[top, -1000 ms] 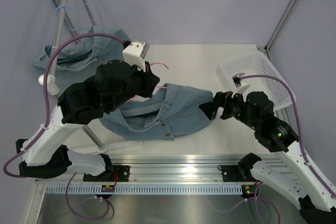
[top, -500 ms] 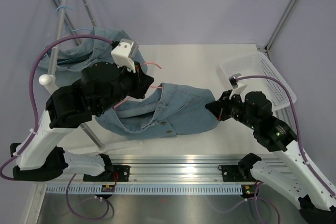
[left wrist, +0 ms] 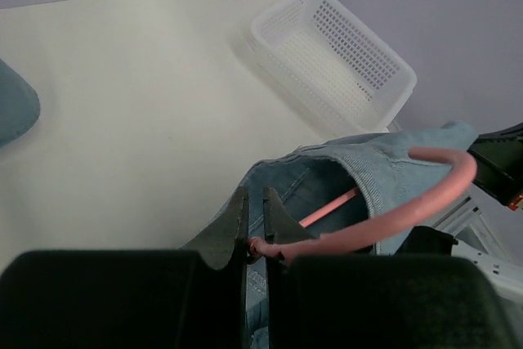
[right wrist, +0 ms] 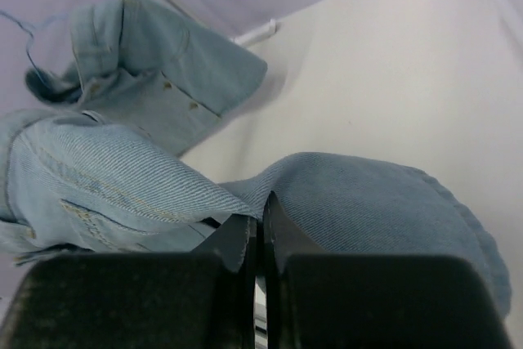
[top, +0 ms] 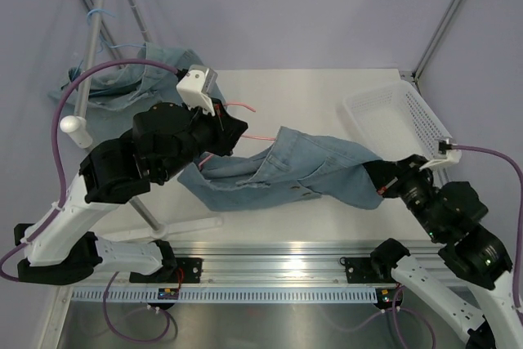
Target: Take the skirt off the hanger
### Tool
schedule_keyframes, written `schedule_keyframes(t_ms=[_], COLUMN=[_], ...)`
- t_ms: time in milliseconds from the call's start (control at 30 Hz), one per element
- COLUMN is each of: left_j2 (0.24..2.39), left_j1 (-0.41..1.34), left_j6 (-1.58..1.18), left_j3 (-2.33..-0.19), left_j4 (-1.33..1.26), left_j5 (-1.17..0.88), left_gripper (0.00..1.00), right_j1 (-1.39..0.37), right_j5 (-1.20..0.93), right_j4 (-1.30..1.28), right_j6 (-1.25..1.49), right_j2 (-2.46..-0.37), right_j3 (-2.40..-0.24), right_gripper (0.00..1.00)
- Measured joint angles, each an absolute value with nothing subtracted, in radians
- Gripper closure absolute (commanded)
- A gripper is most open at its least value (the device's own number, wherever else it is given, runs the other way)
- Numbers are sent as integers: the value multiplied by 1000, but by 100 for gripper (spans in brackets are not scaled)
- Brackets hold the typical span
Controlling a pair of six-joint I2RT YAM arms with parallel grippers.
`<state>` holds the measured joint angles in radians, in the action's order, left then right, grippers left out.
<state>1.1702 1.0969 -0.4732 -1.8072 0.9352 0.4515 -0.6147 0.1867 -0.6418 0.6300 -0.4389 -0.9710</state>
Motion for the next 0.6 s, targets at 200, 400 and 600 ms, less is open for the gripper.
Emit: schedule_keyframes(t_ms=[200, 400, 600], left_j2=[1159, 1121, 1081], left_j1=[1108, 1118, 1121], left_j6=[-524, -548, -570], left_j3=[-1786, -1763, -1724], left_j4=[840, 811, 813], left_j5=[435, 400, 395], left_gripper=[100, 100, 100], right_j1=[-619, -624, -657], right_j5=[325, 380, 413], right_j4=[-822, -980, -1084], right_j6=[735, 804, 849], right_j2=[-407, -418, -428], right_j3=[-1138, -1246, -1320], right_gripper=[100, 100, 100])
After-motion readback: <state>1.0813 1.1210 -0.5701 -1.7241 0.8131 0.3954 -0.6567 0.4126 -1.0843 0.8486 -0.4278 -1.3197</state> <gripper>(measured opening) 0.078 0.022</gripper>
